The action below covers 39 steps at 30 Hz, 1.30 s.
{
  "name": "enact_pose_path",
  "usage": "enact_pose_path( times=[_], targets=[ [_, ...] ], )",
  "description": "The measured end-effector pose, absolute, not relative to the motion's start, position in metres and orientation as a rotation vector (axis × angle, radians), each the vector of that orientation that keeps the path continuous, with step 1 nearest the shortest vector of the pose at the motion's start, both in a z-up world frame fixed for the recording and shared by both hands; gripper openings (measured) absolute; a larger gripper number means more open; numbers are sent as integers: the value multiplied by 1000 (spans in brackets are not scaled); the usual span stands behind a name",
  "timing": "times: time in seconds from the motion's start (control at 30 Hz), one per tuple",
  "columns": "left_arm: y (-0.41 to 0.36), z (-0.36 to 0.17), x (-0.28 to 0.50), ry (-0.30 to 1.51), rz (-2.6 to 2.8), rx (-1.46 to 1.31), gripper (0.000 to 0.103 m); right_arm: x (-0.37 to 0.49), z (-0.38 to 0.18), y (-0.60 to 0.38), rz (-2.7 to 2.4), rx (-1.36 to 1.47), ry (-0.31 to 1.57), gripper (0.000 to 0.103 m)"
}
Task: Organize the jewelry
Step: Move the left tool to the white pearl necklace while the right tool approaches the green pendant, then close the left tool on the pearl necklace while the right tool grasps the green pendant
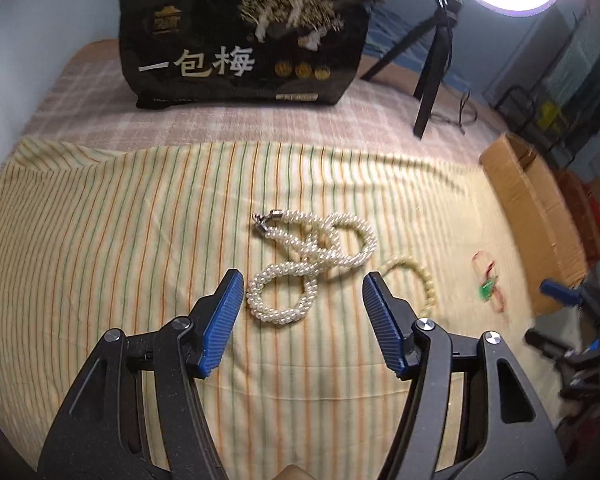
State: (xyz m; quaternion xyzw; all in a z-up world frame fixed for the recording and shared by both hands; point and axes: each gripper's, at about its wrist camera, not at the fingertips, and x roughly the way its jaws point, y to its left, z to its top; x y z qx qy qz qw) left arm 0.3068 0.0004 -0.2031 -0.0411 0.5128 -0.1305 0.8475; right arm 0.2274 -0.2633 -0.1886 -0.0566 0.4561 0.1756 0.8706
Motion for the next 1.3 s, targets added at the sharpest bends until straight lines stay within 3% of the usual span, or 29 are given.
enact_pose_path(
  times=[0.13, 0.2, 0.43, 0.87, 1.17, 1.23, 1.3],
  targets=[
    [9, -212, 303, 1080, -248, -88, 64, 231, -194, -265, 361, -118, 972, 72],
    [19, -215, 304, 1075, -216, -119, 63, 234, -197, -266, 353, -115, 984, 66],
    [26, -225, 312, 1100, -197, -123, 35, 237, -203, -260, 350, -136, 993, 57],
    [-3, -240, 314, 1052, -192, 85, 34, 249, -210, -251, 335, -154, 999, 57],
    [-4, -240, 314, 1002, -199, 82, 25, 268, -229, -250, 308, -132, 1036, 56],
    [-3, -240, 315, 1003, -204, 70, 17, 270, -231, -251, 303, -121, 1033, 52],
    [-3, -240, 316, 1004, -203, 57, 13, 272, -231, -252, 292, -123, 1032, 40]
  ],
)
